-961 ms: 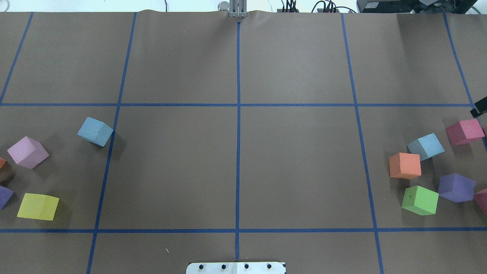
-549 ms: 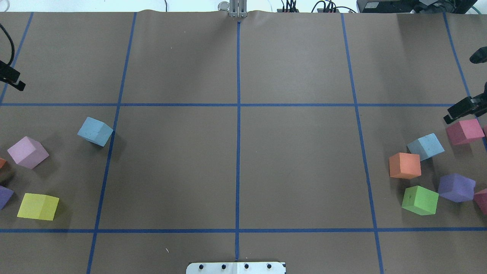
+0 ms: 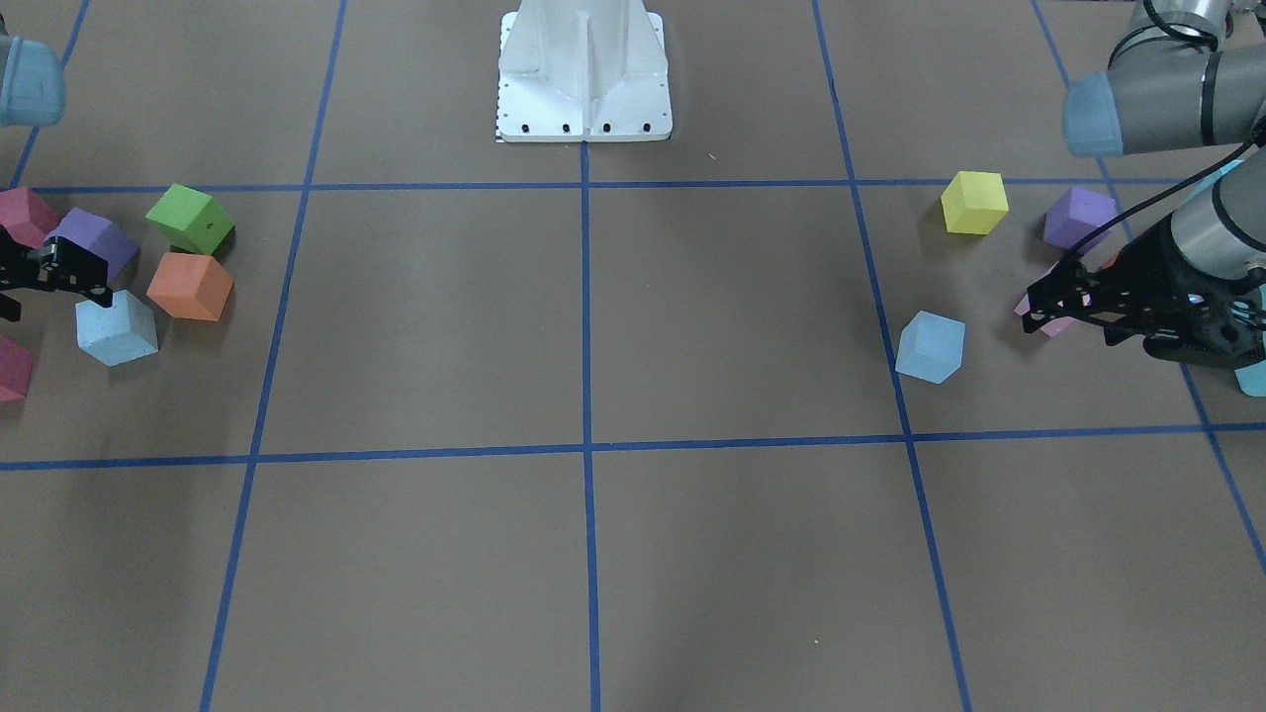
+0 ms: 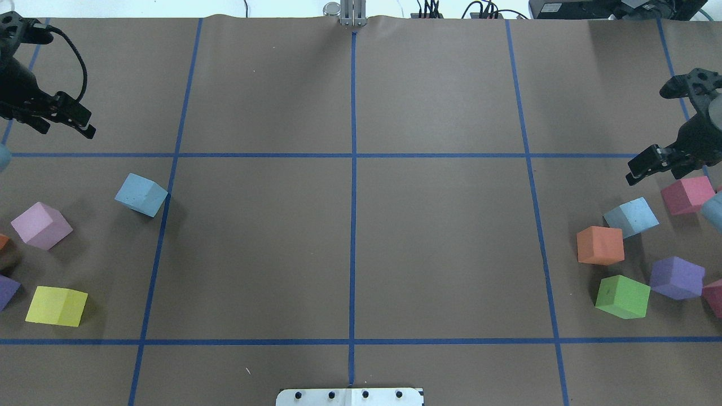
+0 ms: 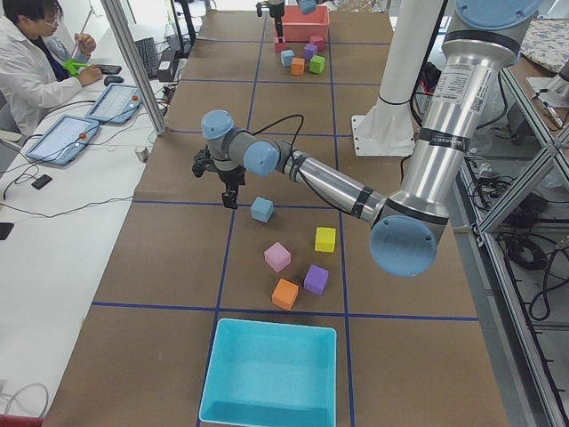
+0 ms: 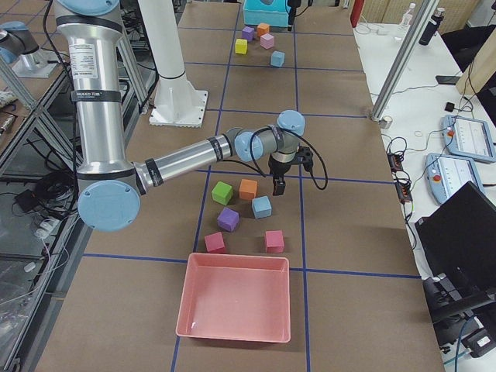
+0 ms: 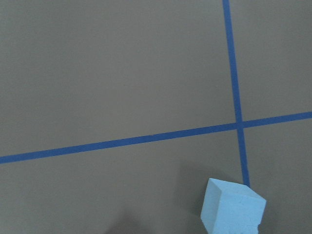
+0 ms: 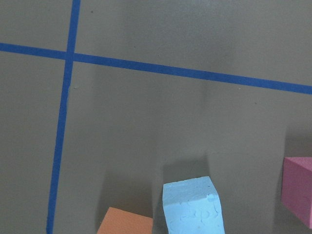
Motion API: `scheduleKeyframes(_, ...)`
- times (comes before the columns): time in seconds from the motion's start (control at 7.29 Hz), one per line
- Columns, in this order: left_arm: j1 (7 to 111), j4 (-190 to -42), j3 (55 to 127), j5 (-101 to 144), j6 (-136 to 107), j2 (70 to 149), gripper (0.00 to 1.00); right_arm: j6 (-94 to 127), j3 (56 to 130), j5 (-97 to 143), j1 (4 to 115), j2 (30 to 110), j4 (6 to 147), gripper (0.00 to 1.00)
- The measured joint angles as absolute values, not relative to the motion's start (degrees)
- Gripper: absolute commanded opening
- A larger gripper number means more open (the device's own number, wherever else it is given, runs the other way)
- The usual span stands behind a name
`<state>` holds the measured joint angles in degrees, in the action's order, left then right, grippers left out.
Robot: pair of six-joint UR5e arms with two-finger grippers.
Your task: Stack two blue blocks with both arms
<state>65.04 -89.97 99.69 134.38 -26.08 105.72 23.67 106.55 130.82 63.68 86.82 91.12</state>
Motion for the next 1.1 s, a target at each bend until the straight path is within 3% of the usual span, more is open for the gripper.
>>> scheduleKeyframes(1.1,54.18,-102.79,98.43,126.29,-35.19,103.15,0.99,26.02,103.12,127.63,61.03,93.54,76.71,1.00)
